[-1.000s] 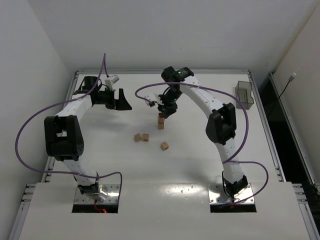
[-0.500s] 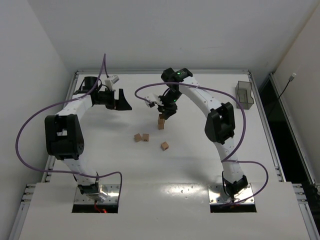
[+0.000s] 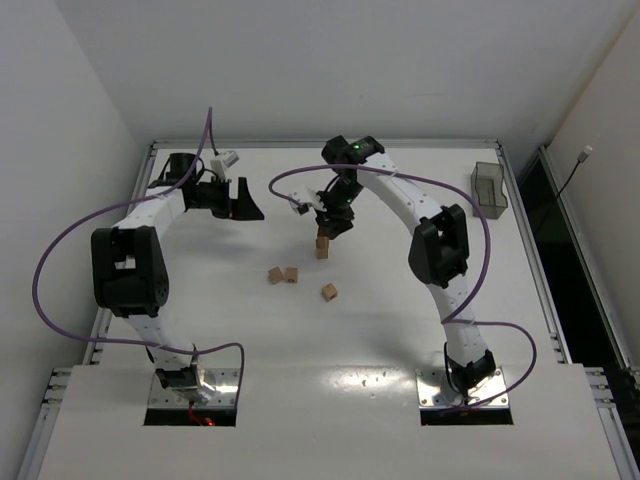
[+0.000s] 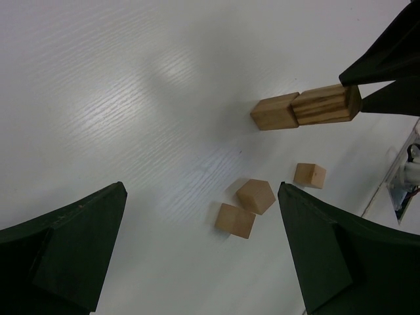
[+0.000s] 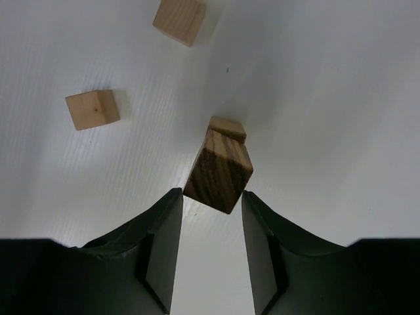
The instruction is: Build the wood block tower
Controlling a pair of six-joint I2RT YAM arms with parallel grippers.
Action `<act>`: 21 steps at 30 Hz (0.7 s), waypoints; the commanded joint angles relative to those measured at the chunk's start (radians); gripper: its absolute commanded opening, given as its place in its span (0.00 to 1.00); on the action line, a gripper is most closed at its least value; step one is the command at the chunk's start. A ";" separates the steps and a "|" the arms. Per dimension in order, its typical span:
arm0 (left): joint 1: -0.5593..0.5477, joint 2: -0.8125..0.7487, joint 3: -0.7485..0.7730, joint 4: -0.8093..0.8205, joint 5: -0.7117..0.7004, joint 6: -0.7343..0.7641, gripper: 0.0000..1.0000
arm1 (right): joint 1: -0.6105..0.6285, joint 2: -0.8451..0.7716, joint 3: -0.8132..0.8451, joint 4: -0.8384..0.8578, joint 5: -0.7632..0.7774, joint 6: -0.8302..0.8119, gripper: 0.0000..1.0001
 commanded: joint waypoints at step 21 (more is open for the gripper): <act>0.017 -0.047 0.002 0.053 0.005 0.008 0.99 | -0.080 -0.085 0.031 0.095 -0.131 0.198 0.66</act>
